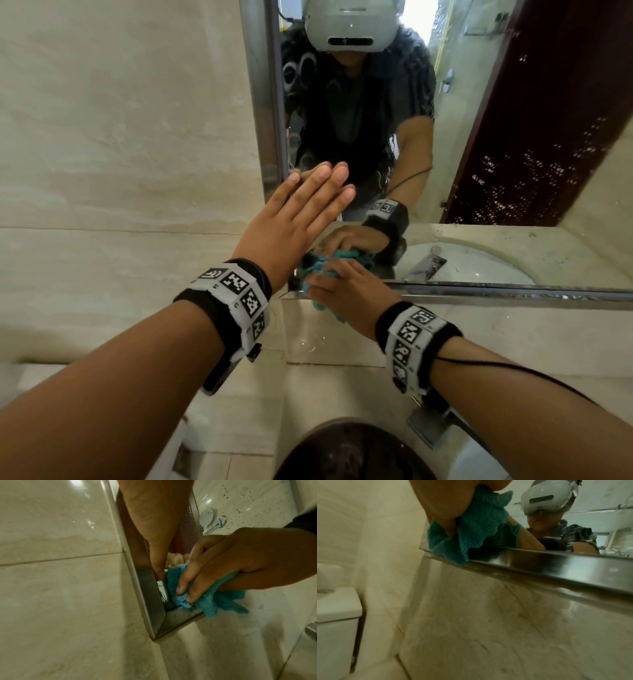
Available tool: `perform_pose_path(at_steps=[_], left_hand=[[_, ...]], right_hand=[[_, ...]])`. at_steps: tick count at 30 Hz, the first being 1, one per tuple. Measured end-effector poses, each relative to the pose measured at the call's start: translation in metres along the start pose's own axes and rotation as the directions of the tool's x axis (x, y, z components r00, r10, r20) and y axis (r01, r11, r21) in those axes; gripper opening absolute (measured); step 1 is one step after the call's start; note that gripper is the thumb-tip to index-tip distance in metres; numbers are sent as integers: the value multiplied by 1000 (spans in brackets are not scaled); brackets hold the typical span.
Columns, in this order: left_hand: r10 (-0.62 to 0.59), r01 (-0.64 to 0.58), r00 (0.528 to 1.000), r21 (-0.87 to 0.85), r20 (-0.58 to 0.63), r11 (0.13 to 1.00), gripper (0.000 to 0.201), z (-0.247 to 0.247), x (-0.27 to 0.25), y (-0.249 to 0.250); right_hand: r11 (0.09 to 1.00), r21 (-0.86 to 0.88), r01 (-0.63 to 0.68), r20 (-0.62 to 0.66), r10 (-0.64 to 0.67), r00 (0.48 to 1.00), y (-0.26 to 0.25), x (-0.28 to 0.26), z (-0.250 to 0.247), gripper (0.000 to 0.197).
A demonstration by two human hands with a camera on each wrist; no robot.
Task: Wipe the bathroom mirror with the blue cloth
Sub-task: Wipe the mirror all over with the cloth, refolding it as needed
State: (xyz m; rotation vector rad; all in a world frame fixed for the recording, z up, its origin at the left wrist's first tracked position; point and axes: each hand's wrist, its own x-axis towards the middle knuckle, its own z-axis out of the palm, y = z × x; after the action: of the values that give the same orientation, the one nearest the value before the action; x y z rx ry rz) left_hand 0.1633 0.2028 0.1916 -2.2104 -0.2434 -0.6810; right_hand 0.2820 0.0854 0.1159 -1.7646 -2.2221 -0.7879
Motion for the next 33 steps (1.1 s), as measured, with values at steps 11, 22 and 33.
perform_pose_path(at_steps=[11,22,33], left_hand=[[-13,12,999,56,34,998,83,-2,0,3],[-79,81,991,-19,109,997,107,-16,0,6],[-227,241,954,-50,197,969,138,-32,44,32]], right_hand=[[995,-93,-38,154,52,987,38,-65,-31,67],[997,-55,54,59,-50,997,32,-46,-26,69],[951,-224,-212,-412,105,905,105,-30,-87,41]])
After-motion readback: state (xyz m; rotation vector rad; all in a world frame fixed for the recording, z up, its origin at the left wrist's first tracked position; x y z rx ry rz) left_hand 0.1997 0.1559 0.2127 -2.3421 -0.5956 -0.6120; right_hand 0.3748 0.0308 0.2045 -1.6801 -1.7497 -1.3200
